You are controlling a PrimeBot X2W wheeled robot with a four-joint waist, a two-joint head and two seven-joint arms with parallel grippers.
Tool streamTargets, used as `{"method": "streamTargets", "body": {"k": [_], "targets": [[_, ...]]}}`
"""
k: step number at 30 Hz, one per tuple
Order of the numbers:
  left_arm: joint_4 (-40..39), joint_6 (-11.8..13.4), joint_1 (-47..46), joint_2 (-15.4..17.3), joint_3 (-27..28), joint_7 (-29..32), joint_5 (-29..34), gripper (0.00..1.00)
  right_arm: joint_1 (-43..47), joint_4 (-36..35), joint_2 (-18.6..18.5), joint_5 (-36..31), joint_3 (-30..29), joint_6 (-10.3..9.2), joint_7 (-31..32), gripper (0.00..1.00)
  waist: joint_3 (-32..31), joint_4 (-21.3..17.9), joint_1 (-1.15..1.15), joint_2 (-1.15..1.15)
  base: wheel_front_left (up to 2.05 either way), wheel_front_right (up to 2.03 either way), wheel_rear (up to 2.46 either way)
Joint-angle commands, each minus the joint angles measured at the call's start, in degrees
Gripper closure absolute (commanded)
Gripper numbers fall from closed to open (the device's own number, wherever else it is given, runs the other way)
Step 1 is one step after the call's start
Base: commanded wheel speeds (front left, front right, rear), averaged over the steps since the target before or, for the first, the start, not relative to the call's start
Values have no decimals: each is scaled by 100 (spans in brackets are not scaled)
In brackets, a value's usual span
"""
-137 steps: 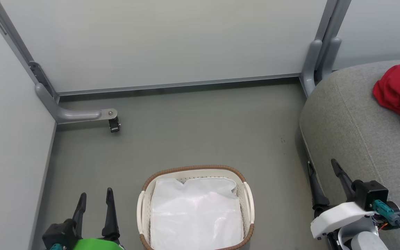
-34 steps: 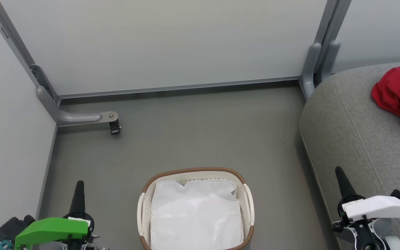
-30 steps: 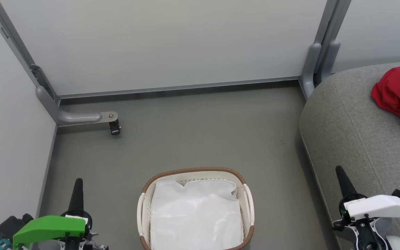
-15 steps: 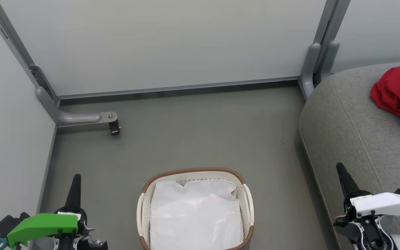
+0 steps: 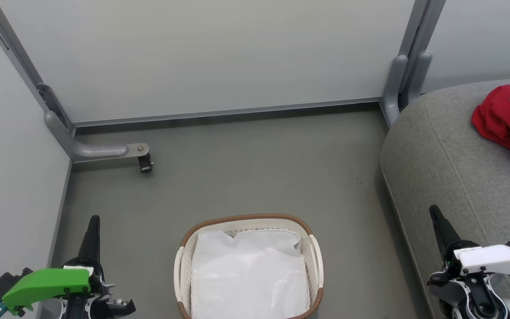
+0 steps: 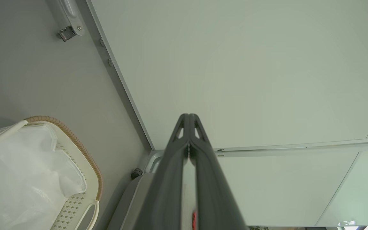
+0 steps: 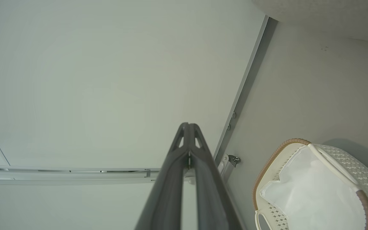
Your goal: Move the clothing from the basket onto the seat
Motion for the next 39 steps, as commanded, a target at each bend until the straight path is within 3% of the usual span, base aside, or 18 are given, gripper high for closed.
{"method": "streamTargets", "body": {"k": [1, 20, 39], "targets": [[-49, -34, -126, 6, 26, 41, -109, 100, -94, -50, -35, 119, -32, -3, 40, 100, 0, -1, 0, 0, 0, 0, 0], [-74, -78, -220, 0, 149, 243, -797, 100, -103, -100, -41, 872, -108, -4, 249, 100, -5, -18, 0, 0, 0, 0, 0], [-69, -75, -200, 0, 144, 244, -788, 100, -101, -97, -41, 864, -106, -4, 239, 100, -6, -18, 0, 0, 0, 0, 0]]}}
